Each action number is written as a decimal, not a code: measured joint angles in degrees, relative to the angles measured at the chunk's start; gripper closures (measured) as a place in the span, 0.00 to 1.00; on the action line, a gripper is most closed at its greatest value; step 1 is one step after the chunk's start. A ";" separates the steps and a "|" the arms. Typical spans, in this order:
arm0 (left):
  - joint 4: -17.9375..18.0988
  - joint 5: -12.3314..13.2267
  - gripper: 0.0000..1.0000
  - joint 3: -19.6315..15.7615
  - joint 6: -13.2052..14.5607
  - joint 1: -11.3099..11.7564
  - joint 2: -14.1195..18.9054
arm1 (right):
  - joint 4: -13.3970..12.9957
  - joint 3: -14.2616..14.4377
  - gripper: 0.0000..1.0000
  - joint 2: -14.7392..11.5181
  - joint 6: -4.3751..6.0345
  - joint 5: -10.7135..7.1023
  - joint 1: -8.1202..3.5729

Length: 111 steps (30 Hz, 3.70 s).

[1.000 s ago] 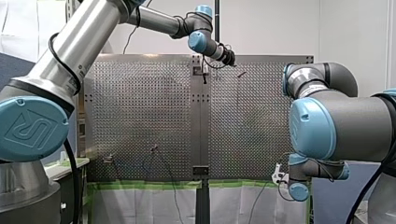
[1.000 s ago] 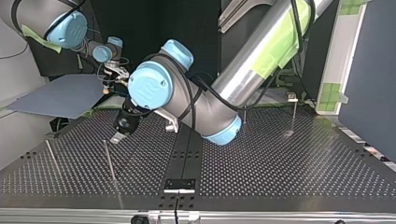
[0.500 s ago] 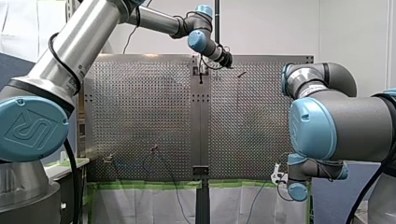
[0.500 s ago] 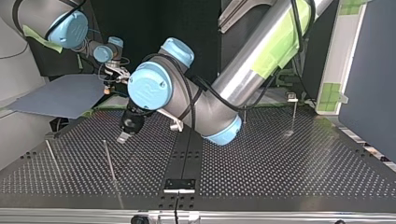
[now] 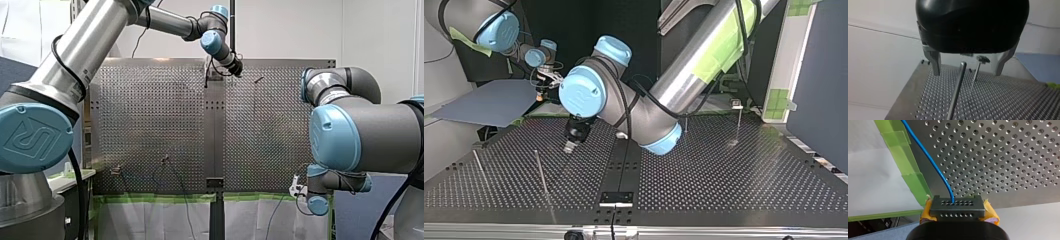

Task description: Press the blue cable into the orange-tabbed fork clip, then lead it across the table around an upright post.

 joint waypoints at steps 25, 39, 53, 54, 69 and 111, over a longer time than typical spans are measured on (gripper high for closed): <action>-0.19 -5.46 0.00 0.00 2.00 -0.08 0.00 | -0.04 0.00 1.00 -0.01 -0.30 0.00 0.59; -3.10 -4.38 0.00 -0.06 0.22 -0.46 0.00 | 3.84 -0.01 1.00 -4.82 -1.89 1.93 3.90; -0.38 -4.49 0.00 -5.92 -1.33 0.01 0.00 | 11.96 -3.01 1.00 -13.02 0.09 2.47 4.87; 0.18 -4.52 0.00 -6.72 -1.53 0.11 0.00 | 12.47 -3.12 1.00 -13.54 0.25 2.37 4.96; 2.89 -3.03 0.00 -13.06 -2.05 1.55 0.03 | 21.14 -3.00 1.00 -22.21 1.47 2.78 7.41; 7.24 4.78 0.00 -13.15 -8.90 1.27 0.04 | 42.47 6.26 1.00 -46.72 7.31 -4.03 8.59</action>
